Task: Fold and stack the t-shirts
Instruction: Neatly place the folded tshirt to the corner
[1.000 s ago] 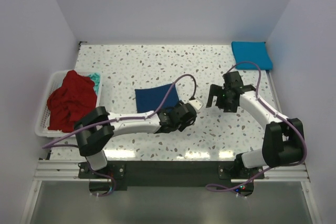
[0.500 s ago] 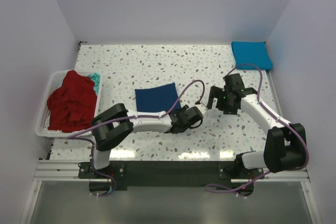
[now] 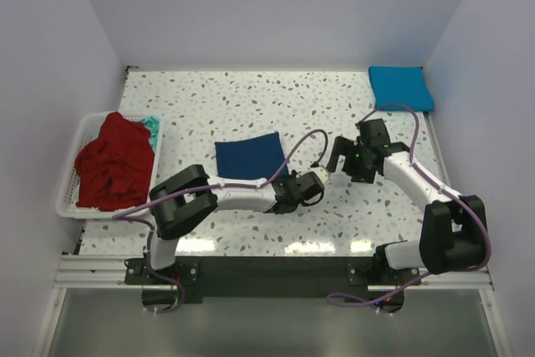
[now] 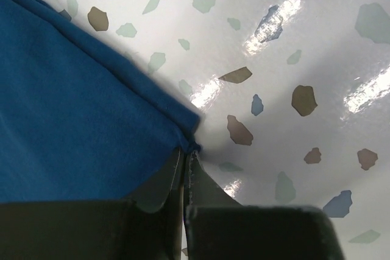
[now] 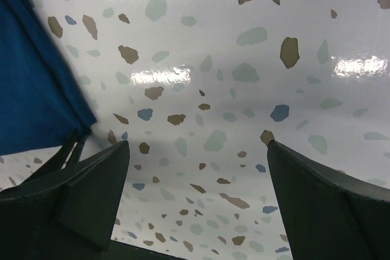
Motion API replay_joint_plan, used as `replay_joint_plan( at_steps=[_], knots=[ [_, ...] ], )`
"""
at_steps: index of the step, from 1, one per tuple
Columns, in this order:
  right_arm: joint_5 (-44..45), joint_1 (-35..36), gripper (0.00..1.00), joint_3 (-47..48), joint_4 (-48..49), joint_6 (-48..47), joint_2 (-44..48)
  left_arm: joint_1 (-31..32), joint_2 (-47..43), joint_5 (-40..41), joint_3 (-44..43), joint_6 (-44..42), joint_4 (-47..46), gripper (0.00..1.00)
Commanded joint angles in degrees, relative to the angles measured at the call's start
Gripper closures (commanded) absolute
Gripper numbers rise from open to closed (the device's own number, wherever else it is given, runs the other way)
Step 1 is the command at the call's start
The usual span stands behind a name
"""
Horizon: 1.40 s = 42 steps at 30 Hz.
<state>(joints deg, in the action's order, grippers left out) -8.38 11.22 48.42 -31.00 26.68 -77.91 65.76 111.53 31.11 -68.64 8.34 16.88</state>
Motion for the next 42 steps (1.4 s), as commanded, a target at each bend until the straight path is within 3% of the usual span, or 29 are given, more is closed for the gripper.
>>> replay_joint_plan(
  at_steps=[1, 5, 10, 21, 30, 34, 39, 42],
  knots=[
    [-5.9, 0.2, 0.02, -1.1, 3.3, 2.5, -0.9, -1.0, -3.4, 0.4, 0.3, 1.5, -3.4, 1.0],
    [-12.0, 0.3, 0.02, -2.0, 8.7, 6.4, -3.4, -4.2, -9.7, -6.7, 5.4, 4.4, -7.6, 1.0],
    [-22.4, 0.9, 0.02, -4.8, 25.9, 18.2, -9.3, -6.6, -16.2, -11.2, 10.3, 7.1, -10.3, 1.0],
    [-26.2, 9.7, 0.02, -0.9, 48.8, 34.8, -24.0, -7.7, -18.7, -12.7, 11.6, 8.7, -10.4, 1.0],
    [-25.8, 14.4, 0.06, 2.1, 47.6, 35.1, -31.3, -7.8, -20.8, -12.5, 12.0, 10.1, -10.6, 1.0],
    [-26.7, 15.7, 0.22, 4.7, 44.9, 32.7, -33.7, -7.7, -20.6, -12.8, 12.3, 10.4, -10.6, 1.0],
    [-26.9, 16.0, 0.66, 7.5, 40.5, 28.5, -34.3, -7.7, -20.2, -13.1, 12.3, 10.6, -10.4, 0.96],
    [-25.8, 16.1, 0.88, 9.5, 35.3, 24.4, -33.5, -7.7, -20.4, -13.5, 12.0, 10.6, -10.1, 0.82]
  ],
)
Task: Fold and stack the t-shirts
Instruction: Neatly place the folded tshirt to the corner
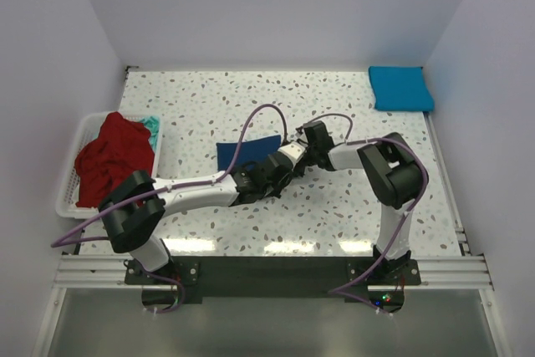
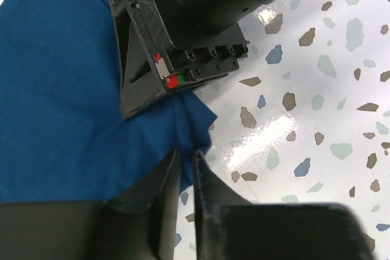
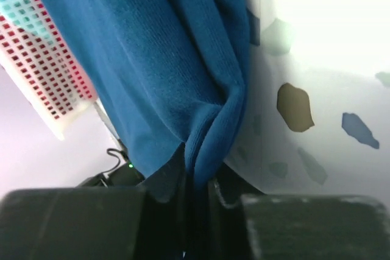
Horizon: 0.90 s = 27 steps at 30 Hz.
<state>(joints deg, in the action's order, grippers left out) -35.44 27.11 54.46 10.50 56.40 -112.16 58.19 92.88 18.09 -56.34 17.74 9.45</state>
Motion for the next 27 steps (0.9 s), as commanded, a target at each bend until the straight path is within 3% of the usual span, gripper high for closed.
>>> replay_joint_plan(
  at_steps=[1, 4, 5, 9, 10, 12, 19, 27],
  knots=[
    [1.6, 0.2, 0.9, 4.0, -7.8, -6.6, 1.0, -0.2, -1.8, -0.4, -0.4, 1.3, -2.3, 0.78],
    [3.3, 0.0, 0.99, 6.5, -14.4, -11.9, 1.9, -0.2, -3.3, 0.4, -1.0, 1.9, -1.4, 0.61],
    [4.8, -0.1, 1.0, 8.2, -18.2, -15.3, 2.0, -0.4, -4.7, 0.9, -1.1, 2.2, -1.0, 0.49],
    [10.0, -1.4, 1.0, 13.8, -28.8, -25.2, 2.2, -3.3, -9.3, 1.5, -1.6, 3.6, 2.1, 0.23],
    [11.1, -2.1, 1.0, 15.2, -31.0, -27.2, 2.1, -4.1, -10.3, 1.6, -1.6, 3.7, 3.8, 0.12],
    [15.6, -2.9, 1.0, 19.5, -37.0, -32.8, 1.7, -7.0, -13.4, 2.6, -1.1, 3.9, 5.4, 0.03],
    [34.3, -6.8, 1.0, 34.6, -49.8, -46.9, -3.1, -18.8, -21.9, 3.4, 5.4, 2.9, 10.5, 0.0],
    [49.3, -11.8, 1.0, 54.8, -53.9, -56.0, -13.2, -22.8, -26.3, 1.9, 15.8, 4.5, 11.1, 0.0]
  ],
)
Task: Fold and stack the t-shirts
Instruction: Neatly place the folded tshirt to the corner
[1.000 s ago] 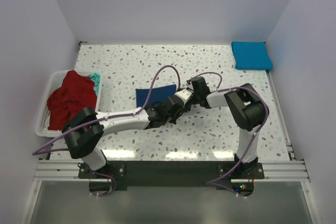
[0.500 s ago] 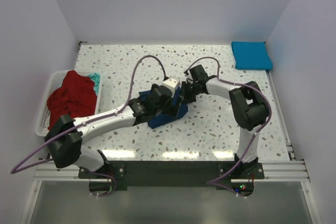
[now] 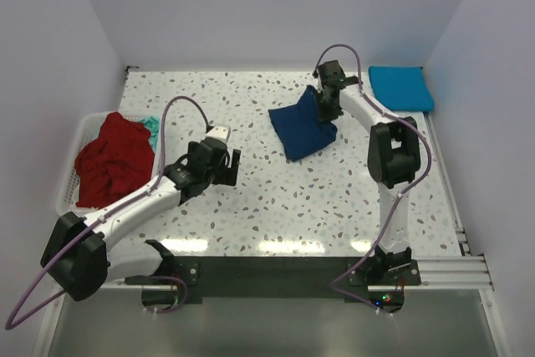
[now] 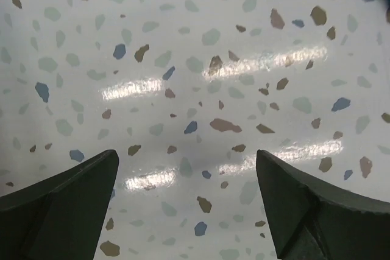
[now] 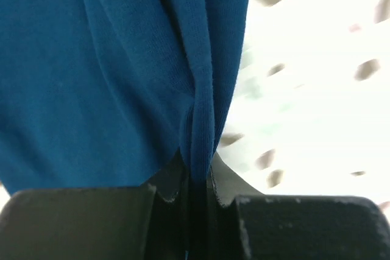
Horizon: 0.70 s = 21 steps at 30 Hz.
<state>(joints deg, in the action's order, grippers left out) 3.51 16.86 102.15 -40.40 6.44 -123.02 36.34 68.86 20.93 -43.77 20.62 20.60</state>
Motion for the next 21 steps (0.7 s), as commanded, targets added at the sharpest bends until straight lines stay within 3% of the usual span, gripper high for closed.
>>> replay_joint_plan(
  at_steps=[1, 6, 17, 21],
  knots=[
    [11.7, -2.2, 1.0, 8.8, -3.0, -8.3, -3.3, -1.3, -2.8, -1.2, 4.1, 1.9, -0.6, 0.0],
    [18.7, -4.1, 1.0, 19.3, -1.5, -12.8, -9.1, -1.3, 0.8, 1.0, 4.5, 0.5, -2.8, 0.0],
    [27.0, -10.4, 1.0, 20.7, 9.8, -18.6, -8.2, -1.3, 5.3, 1.2, 3.9, 0.2, -2.6, 0.0],
    [27.0, -11.8, 1.0, 23.7, 8.9, -20.1, -9.4, -1.4, 5.3, 1.2, 3.8, 0.2, -2.6, 0.0]
  ],
)
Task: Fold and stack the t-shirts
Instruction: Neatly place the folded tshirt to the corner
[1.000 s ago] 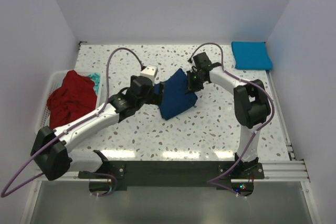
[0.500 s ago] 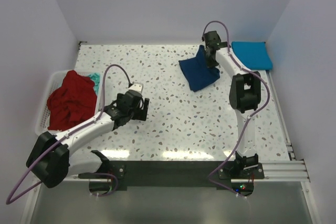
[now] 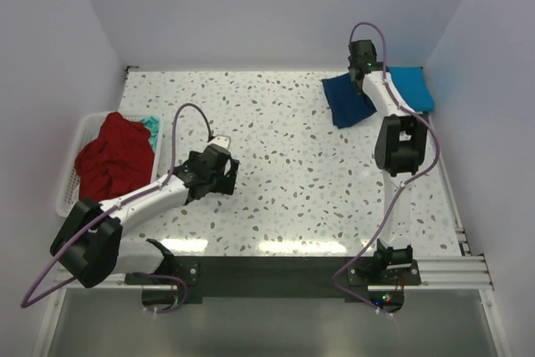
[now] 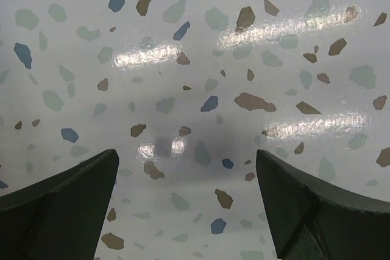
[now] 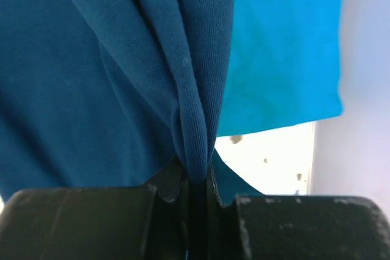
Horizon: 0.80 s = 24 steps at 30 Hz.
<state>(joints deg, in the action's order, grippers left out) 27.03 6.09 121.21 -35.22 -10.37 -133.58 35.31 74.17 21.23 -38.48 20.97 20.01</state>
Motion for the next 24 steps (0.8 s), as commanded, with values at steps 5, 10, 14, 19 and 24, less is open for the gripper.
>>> replay_joint_plan(
  at_steps=[5, 10, 14, 19, 24],
  knots=[
    [3.0, -2.7, 1.0, 5.8, 4.0, -2.5, 1.6, -0.3, 0.1, 0.6, -1.5, -0.1, -2.1, 0.0],
    [1.7, -4.9, 1.0, 6.2, 4.8, -0.5, 2.4, -0.3, 0.8, 0.0, -1.5, -0.2, -2.3, 0.0],
    [1.1, -5.9, 1.0, 8.4, 4.8, -0.4, 2.3, -0.3, 1.1, -0.1, -1.4, -0.2, -2.2, 0.0],
    [0.3, -8.0, 0.98, 9.8, 7.0, -1.4, 3.0, -0.3, 2.1, -0.3, -1.5, -0.3, -2.2, 0.0],
    [-1.8, -10.4, 0.99, 9.9, 8.3, 1.0, 2.8, -0.3, 2.8, -0.3, -1.6, -0.5, -2.2, 0.0]
  ],
)
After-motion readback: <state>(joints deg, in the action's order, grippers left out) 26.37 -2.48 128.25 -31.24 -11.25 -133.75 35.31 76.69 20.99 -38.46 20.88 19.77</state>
